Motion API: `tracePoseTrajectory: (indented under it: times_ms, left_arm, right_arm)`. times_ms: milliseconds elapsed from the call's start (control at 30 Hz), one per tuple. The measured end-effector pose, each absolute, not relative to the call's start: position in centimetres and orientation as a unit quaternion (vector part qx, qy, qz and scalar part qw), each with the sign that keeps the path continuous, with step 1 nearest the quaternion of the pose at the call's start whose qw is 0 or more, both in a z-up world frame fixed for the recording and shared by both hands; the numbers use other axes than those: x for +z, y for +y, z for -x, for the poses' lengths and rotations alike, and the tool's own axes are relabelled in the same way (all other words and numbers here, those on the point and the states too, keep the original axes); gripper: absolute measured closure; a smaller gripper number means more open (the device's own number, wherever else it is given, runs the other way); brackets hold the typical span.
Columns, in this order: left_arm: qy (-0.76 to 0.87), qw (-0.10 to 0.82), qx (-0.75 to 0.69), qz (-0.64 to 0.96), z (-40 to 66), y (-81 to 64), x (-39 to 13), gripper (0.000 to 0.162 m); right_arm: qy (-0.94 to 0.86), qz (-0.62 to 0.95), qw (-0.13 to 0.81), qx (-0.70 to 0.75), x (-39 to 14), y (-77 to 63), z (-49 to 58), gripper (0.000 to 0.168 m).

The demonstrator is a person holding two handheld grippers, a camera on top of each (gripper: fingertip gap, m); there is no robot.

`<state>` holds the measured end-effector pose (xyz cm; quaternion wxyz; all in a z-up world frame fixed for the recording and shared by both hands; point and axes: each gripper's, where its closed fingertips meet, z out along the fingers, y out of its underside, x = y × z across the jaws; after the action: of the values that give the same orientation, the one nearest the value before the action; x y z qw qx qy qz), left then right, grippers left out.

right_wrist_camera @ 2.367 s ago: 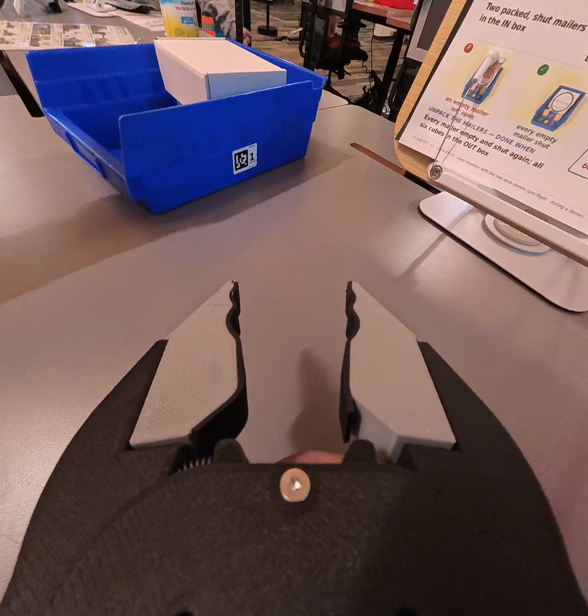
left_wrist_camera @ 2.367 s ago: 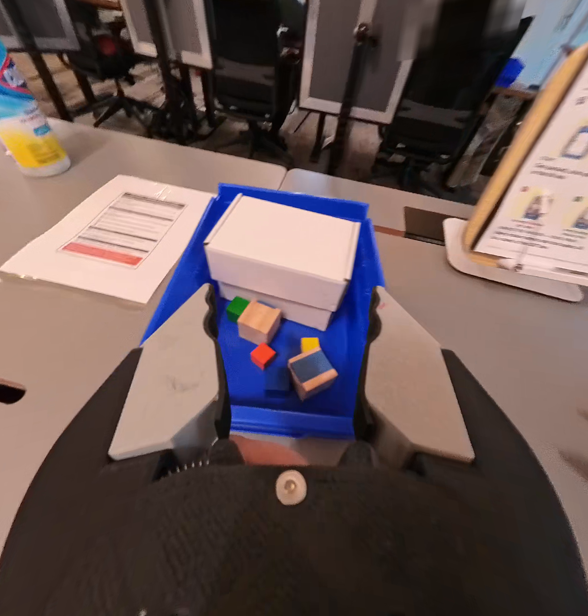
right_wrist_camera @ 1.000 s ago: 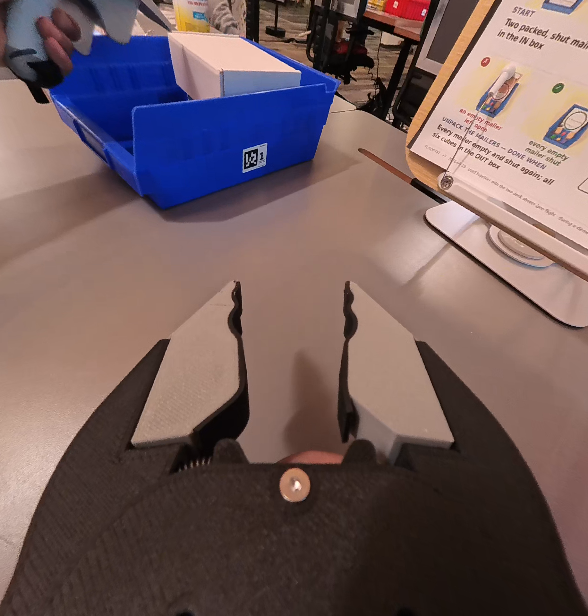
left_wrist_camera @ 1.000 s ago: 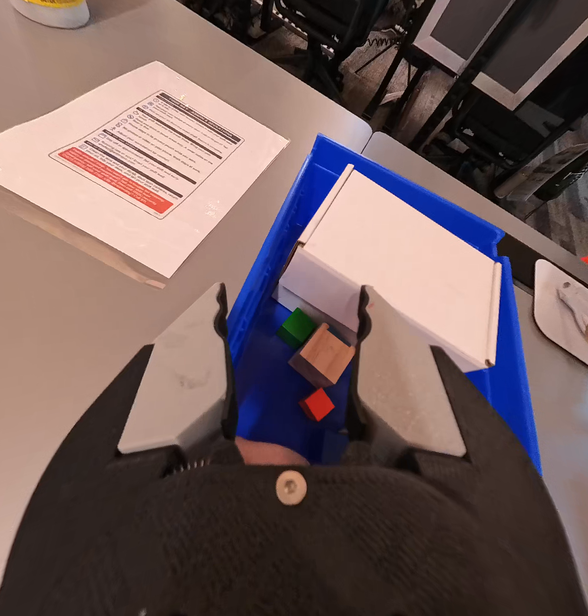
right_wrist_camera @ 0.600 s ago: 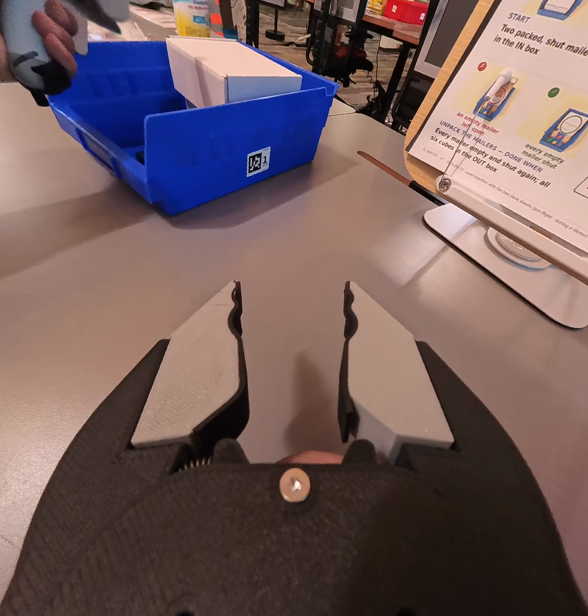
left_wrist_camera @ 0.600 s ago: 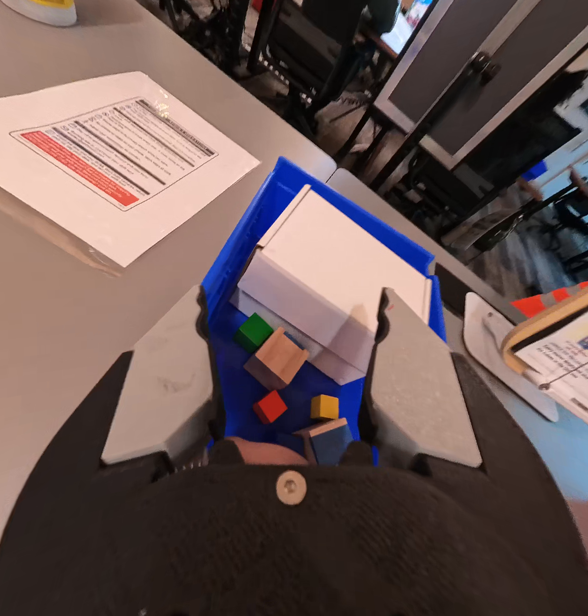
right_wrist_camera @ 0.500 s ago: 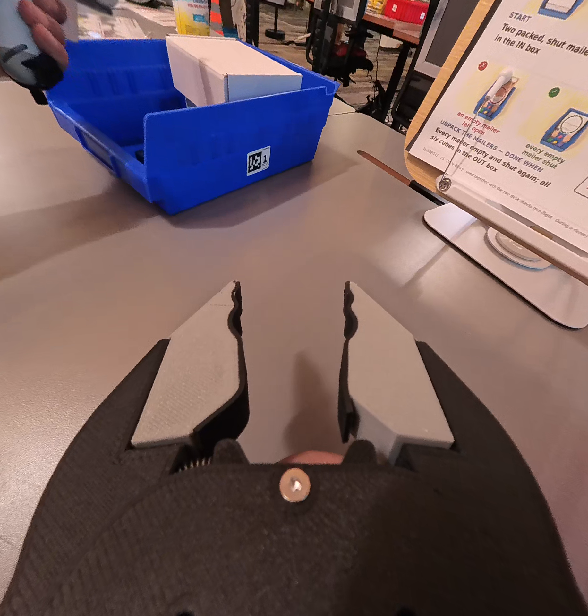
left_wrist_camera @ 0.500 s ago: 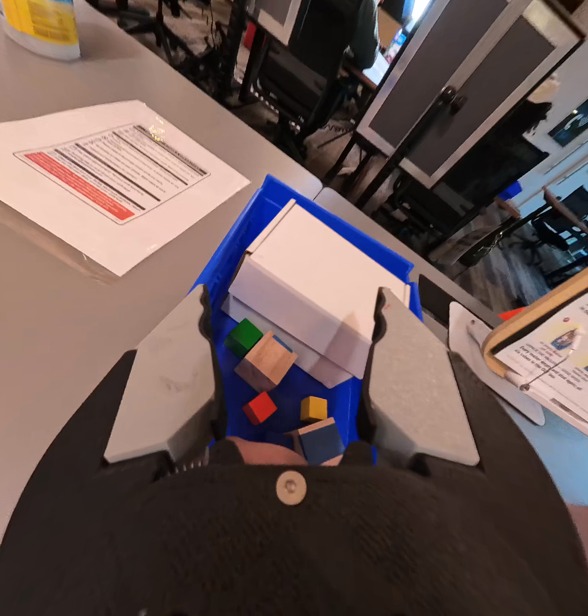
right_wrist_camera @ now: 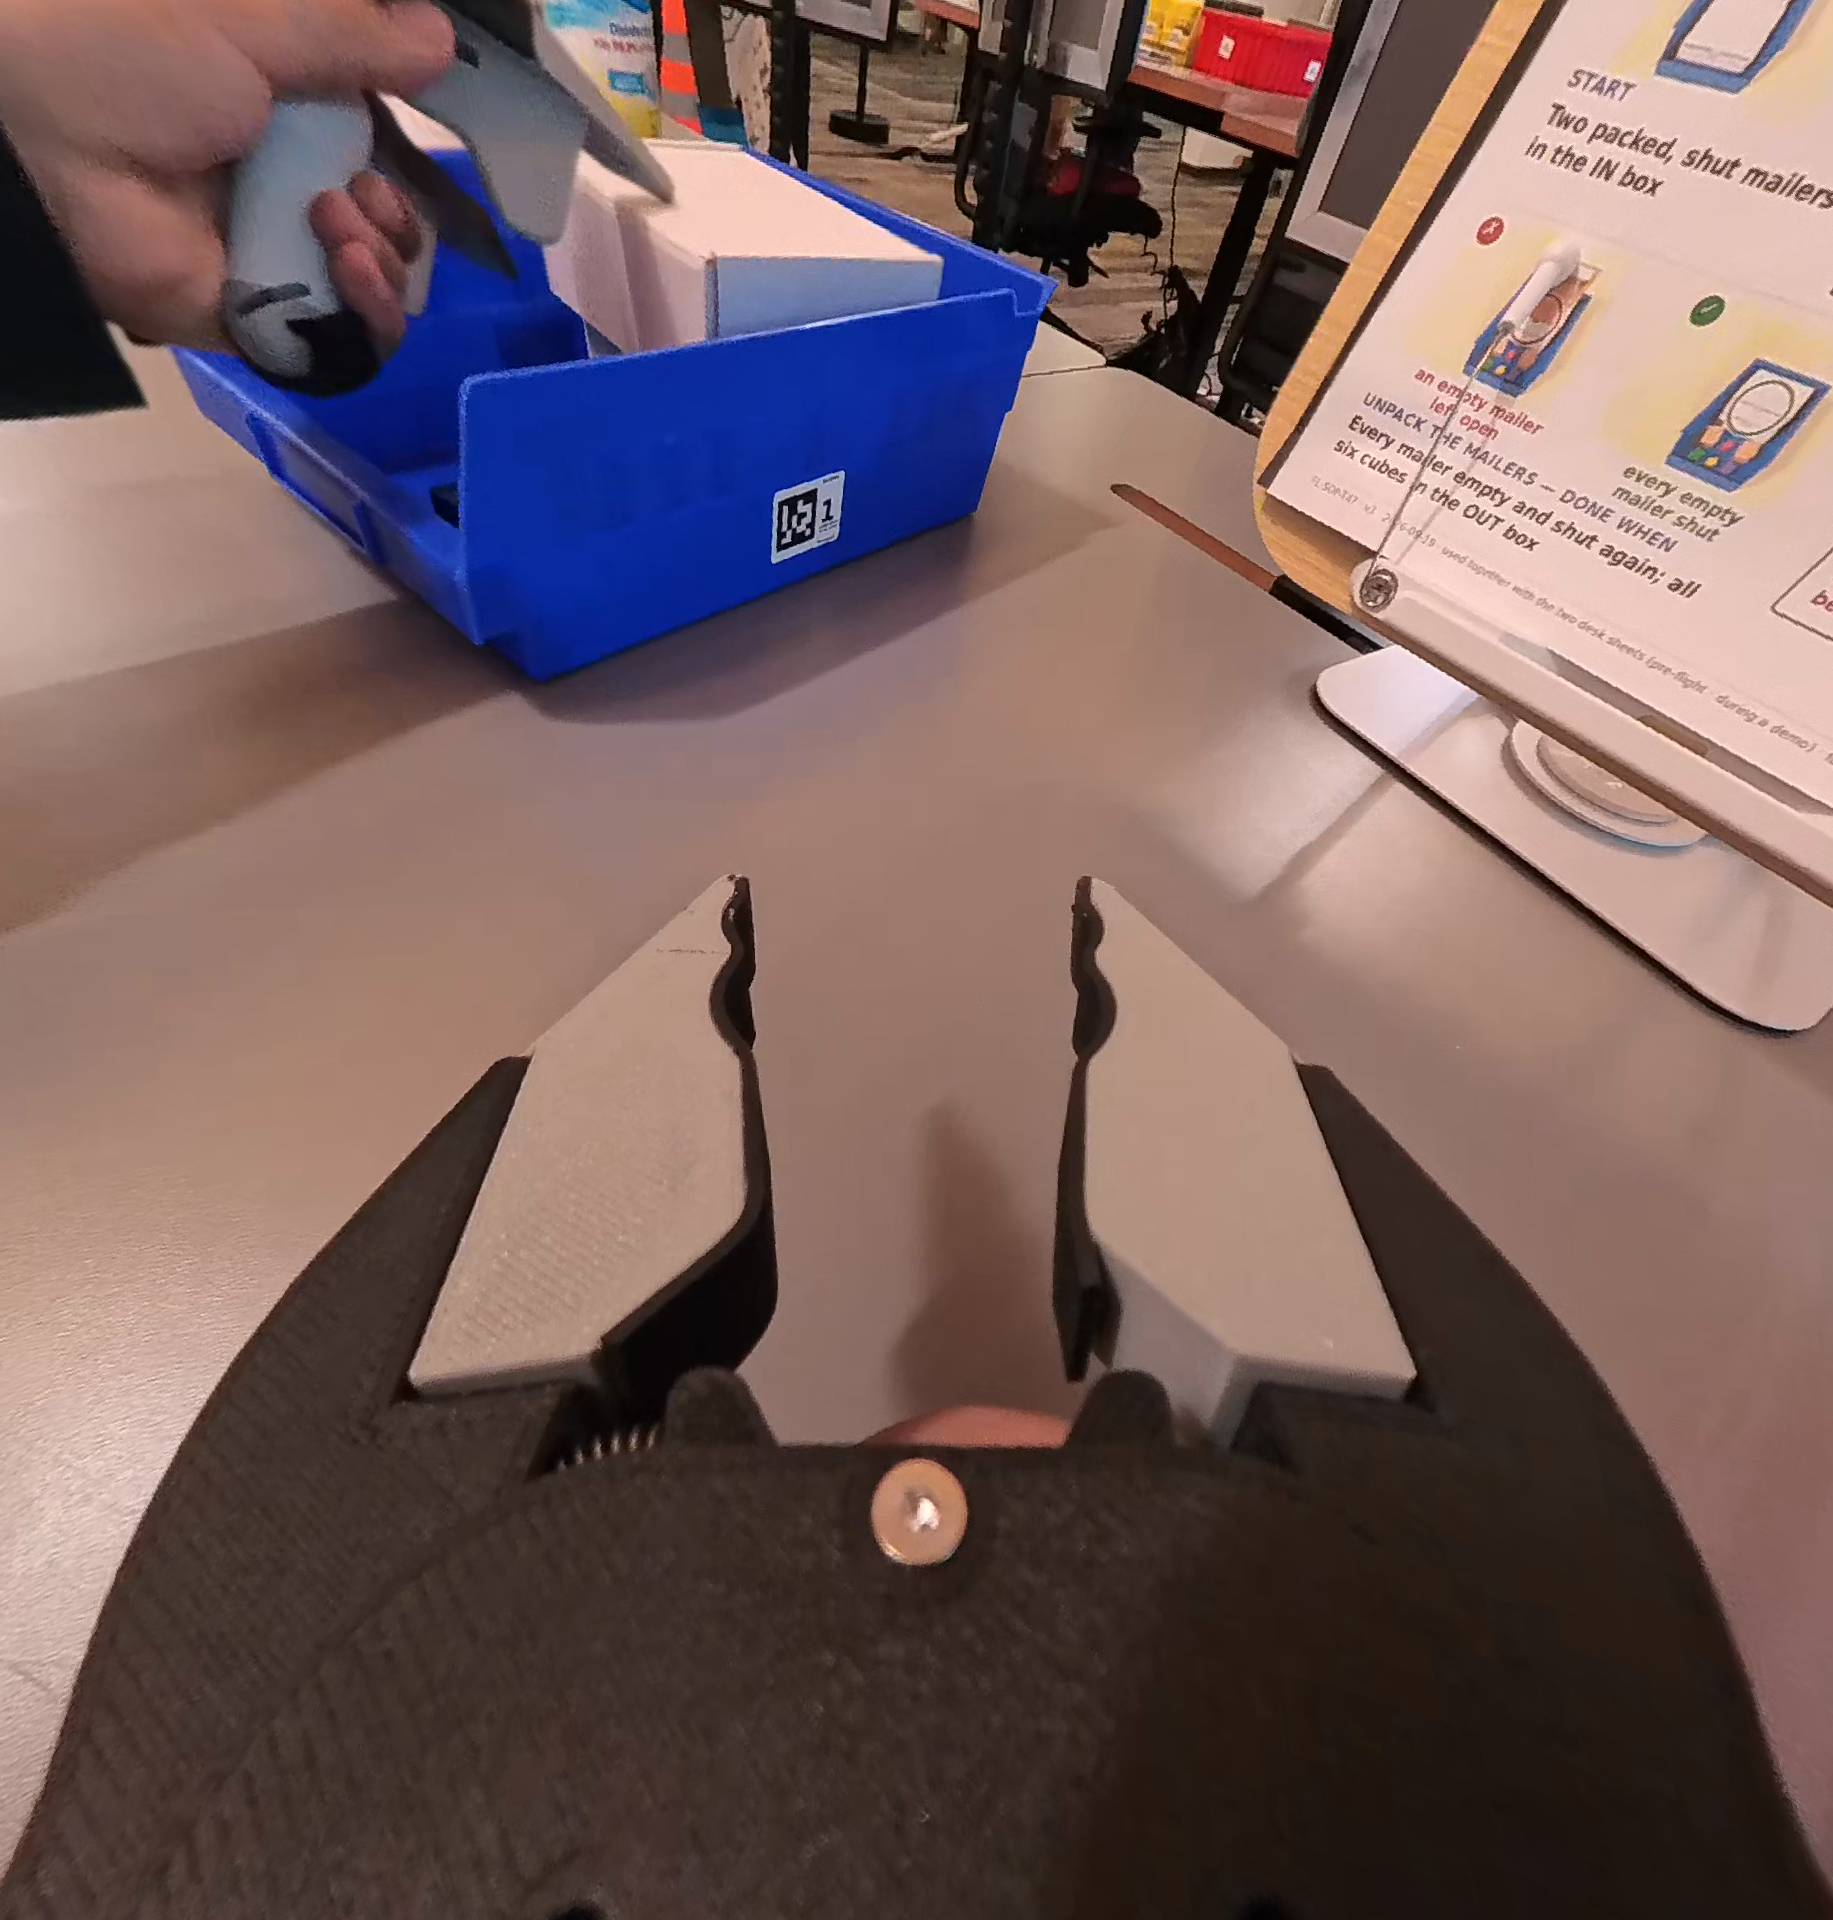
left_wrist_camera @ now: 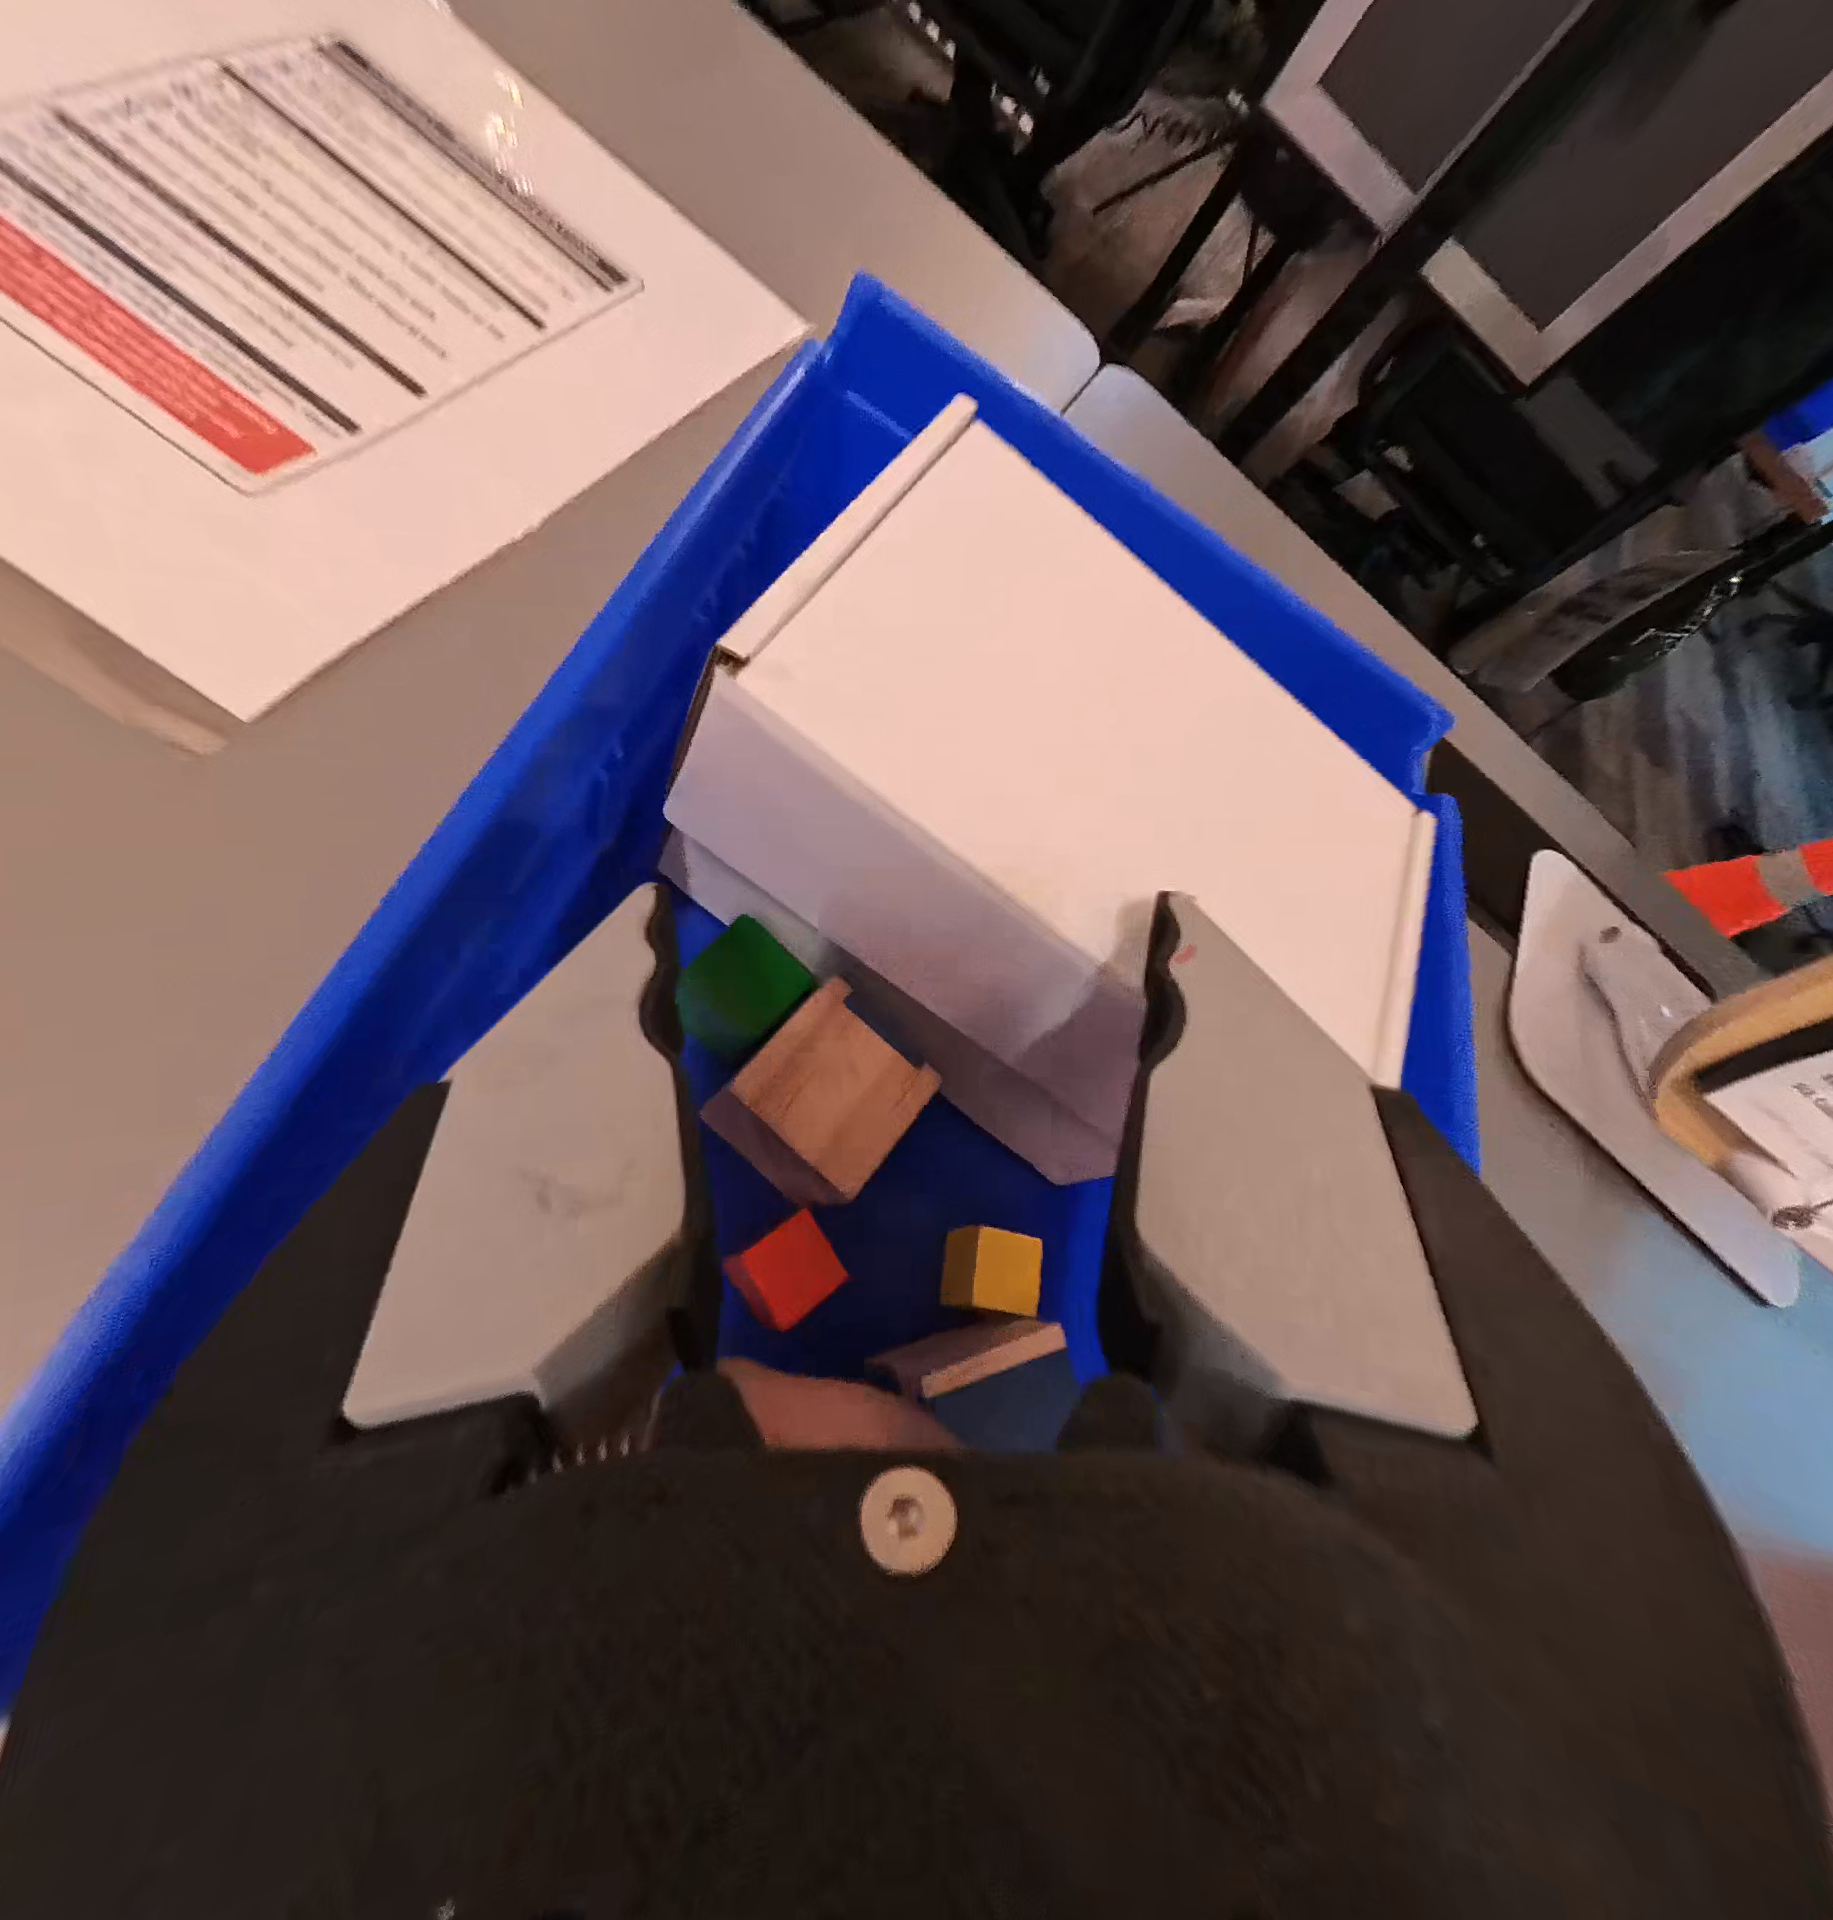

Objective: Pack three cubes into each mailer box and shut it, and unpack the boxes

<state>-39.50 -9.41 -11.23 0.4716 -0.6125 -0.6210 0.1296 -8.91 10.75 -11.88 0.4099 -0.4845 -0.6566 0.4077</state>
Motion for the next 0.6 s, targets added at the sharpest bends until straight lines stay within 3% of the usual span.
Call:
tracePoseTrajectory:
  times_ms: [300, 600]
  left_arm:
    - [-0.68, 0.515, -0.045, 0.52, 41.1, -6.8, -12.8, 0.073]
    - [-0.667, 0.584, -0.107, 0.451, 41.7, -7.8, -11.6, 0.097]
  right_arm:
    - [-0.664, 0.474, 0.42, 0.398, -11.8, 10.5, 8.8, 0.109]
    - [-0.667, 0.469, 0.421, 0.398, -11.7, 10.2, 8.8, 0.109]
